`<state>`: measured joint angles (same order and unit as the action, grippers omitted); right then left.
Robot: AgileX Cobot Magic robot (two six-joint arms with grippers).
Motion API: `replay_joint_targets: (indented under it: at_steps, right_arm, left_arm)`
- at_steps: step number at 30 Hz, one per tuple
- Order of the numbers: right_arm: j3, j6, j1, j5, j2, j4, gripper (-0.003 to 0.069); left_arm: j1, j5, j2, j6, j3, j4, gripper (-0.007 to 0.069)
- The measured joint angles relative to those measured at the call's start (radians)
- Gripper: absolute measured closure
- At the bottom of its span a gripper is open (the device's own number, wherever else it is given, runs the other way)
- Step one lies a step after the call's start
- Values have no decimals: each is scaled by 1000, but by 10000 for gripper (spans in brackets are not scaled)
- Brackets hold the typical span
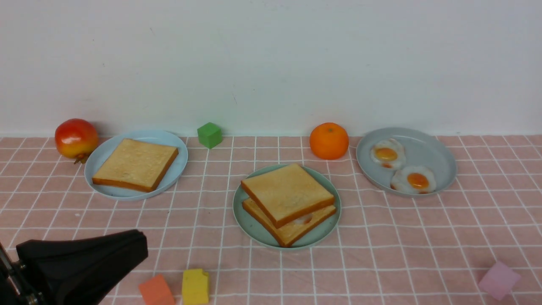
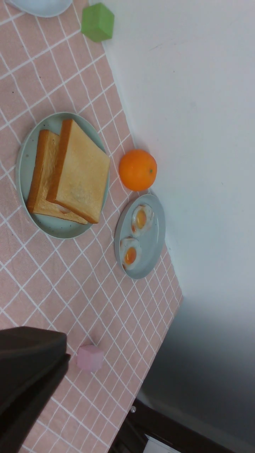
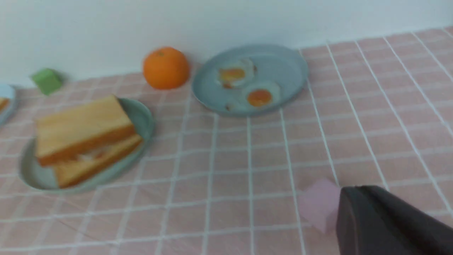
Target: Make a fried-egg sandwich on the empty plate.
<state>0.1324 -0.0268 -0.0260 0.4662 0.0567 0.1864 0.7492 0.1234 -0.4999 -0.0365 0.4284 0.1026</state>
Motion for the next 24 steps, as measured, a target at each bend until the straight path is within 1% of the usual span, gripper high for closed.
replay_joint_targets:
  at_steps: [2,4,14,24]
  right_arm:
    - [-100,0,-4,-38,-49,-5,631]
    - [-141,7,-3,-42,-63,-19,631]
    - [-144,78,-3,-53,-67,-57,631]
    - [-145,100,-3,-58,-67,-78,624]
  left_arm:
    - [0,0,0,1,0,1,635]
    - [0,-2,0,1,0,1,634]
    - [0,9,-10,0,-1,1,628]
    - [0,11,-11,0,-1,1,624]
